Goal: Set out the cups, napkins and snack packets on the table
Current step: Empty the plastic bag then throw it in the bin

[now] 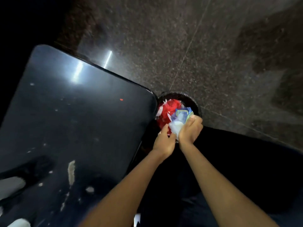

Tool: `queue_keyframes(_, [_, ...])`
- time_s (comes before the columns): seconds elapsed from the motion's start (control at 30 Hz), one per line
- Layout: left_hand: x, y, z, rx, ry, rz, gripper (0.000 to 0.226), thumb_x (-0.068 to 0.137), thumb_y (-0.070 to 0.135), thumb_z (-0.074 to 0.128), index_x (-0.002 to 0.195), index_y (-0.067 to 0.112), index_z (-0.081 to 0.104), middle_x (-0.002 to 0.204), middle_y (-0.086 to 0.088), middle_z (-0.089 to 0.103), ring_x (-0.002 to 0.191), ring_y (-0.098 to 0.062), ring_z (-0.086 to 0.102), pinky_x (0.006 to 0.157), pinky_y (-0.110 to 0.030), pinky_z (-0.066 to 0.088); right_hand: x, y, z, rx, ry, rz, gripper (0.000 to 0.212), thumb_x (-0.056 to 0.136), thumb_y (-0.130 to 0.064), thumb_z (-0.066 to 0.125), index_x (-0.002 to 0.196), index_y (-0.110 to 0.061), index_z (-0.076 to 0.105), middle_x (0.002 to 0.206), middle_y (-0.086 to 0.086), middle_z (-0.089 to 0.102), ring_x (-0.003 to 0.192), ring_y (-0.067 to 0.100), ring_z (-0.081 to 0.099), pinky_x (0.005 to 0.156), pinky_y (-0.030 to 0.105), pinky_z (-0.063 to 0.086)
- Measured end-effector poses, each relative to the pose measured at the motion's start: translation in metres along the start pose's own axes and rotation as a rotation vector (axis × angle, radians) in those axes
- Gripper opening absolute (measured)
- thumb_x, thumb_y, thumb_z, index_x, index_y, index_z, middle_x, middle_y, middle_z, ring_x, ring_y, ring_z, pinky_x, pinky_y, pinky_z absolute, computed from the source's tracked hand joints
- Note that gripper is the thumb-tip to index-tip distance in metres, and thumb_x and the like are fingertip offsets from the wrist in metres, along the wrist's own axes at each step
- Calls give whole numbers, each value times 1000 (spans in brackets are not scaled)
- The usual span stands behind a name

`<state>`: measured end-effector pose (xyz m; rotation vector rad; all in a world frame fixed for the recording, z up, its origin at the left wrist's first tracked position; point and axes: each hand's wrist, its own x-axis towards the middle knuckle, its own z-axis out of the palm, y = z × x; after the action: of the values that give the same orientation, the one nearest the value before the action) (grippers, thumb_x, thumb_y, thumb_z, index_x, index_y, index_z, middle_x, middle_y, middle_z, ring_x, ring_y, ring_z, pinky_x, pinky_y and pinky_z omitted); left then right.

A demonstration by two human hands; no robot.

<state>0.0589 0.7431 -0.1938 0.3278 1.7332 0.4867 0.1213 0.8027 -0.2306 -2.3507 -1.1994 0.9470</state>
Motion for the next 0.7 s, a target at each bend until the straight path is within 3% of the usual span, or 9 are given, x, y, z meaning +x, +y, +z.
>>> queue_keyframes(0.13, [36, -12, 2, 69, -53, -13, 44, 92, 11, 46, 136, 16, 48, 135, -12, 56, 123, -28, 54, 108, -38, 39, 27, 23, 30, -70, -100, 103, 37, 100, -29, 39, 125, -4, 49, 126, 29, 49, 118, 40, 44, 95, 39, 30])
queue_keyframes(0.2, [46, -14, 1, 120, -83, 4, 49, 92, 12, 44, 140, 21, 43, 137, -8, 54, 125, -26, 51, 108, -39, 38, 35, 28, 41, -53, -140, 193, 42, 98, -36, 39, 132, -13, 45, 136, 22, 42, 124, 37, 40, 97, 39, 32])
queue_keyframes(0.3, [63, -12, 3, 214, -116, -42, 65, 96, 17, 42, 153, 20, 9, 160, -4, 17, 144, -23, 23, 118, -36, 21, 44, 34, 52, -76, -186, 297, 55, 96, -47, 39, 144, -22, 31, 149, 15, 26, 131, 36, 31, 104, 44, 29])
queue_keyframes(0.37, [73, -11, 6, 283, -124, -95, 69, 100, 20, 38, 151, 14, -9, 161, -2, -10, 149, -22, 2, 120, -34, 8, 48, 39, 54, -110, -201, 323, 61, 96, -48, 39, 149, -23, 21, 155, 12, 16, 135, 36, 26, 108, 47, 25])
queue_keyframes(0.43, [77, -8, 8, 310, -122, -103, 70, 101, 21, 36, 149, 11, -14, 160, -4, -17, 148, -22, -7, 120, -36, 3, 50, 43, 53, -141, -207, 325, 62, 97, -44, 39, 150, -23, 16, 157, 10, 12, 138, 35, 23, 109, 49, 23])
queue_keyframes(0.57, [72, -7, 6, 375, -108, 2, 65, 101, 20, 34, 151, 8, -6, 161, -7, -10, 149, -21, -5, 120, -31, 2, 39, 49, 42, -260, -180, 195, 56, 97, -36, 41, 148, -20, 26, 157, 5, 19, 139, 29, 26, 108, 48, 23])
queue_keyframes(0.7, [48, -2, -5, 504, -20, 186, 56, 99, 16, 35, 151, 14, 15, 160, -6, 17, 144, -22, 24, 116, -33, 25, 15, 46, 24, -330, -119, -153, 46, 95, -20, 44, 140, -12, 41, 150, 10, 37, 137, 27, 34, 108, 38, 24])
